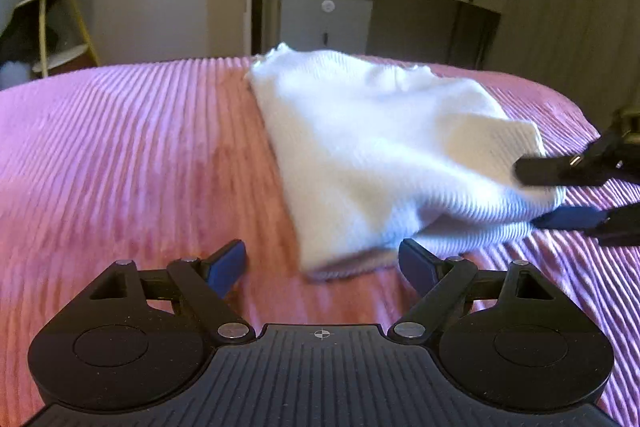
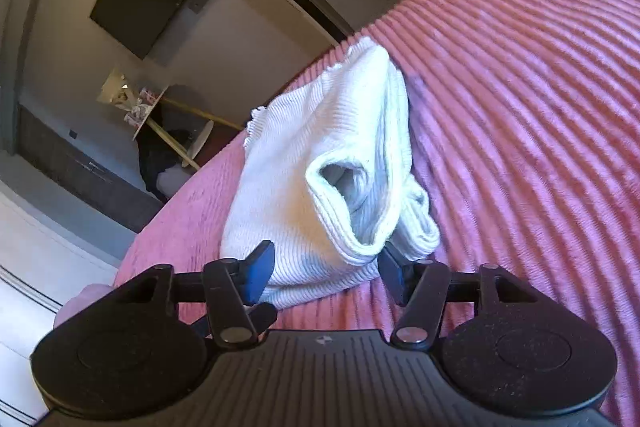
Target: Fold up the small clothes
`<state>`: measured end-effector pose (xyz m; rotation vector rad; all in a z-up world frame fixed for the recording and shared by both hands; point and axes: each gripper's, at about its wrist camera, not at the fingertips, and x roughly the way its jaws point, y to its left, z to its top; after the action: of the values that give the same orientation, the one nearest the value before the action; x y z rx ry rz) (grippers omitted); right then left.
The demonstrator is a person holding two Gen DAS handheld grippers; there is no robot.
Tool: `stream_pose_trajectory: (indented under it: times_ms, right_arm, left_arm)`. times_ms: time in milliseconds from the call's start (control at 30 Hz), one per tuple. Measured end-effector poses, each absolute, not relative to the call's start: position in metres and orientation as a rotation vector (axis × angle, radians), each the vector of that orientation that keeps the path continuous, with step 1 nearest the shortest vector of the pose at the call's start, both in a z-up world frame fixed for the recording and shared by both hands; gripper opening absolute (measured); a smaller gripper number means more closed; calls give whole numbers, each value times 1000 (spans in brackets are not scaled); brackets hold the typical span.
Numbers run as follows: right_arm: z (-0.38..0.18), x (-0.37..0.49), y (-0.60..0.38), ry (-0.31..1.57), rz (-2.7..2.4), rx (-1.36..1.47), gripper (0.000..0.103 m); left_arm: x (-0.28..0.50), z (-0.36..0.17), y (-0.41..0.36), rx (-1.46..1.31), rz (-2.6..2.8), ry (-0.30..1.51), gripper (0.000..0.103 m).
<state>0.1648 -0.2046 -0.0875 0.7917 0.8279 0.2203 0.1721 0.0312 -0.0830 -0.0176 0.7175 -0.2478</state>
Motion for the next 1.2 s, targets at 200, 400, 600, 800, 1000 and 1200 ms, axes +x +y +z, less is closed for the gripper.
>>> stream_pose_trajectory:
  times_ms: [200,400,600,800,1000,1200]
  right_arm:
    - [-102,168,-213,807,223,929,12]
    - [-100,160,-222,735,153,879,9]
    - [-119,160,-203,836,141,738,10]
    - [-61,140,-188,693,161,513,20]
    - [-28,155,-166,614,153,376,20]
    - [-8,140,-167,525,111,351,20]
  left_arm:
    - [176,-78,48,-277,-311,747,72]
    - [171,-79,77,-368,-219,756,61]
    - [174,-48,71,-326,-252,691,64]
    - [192,-43,54,-254,-260,693,68]
    - [198,-66,45,-252,-242,796,63]
    - [197,-75,42,-200,-231,809,67]
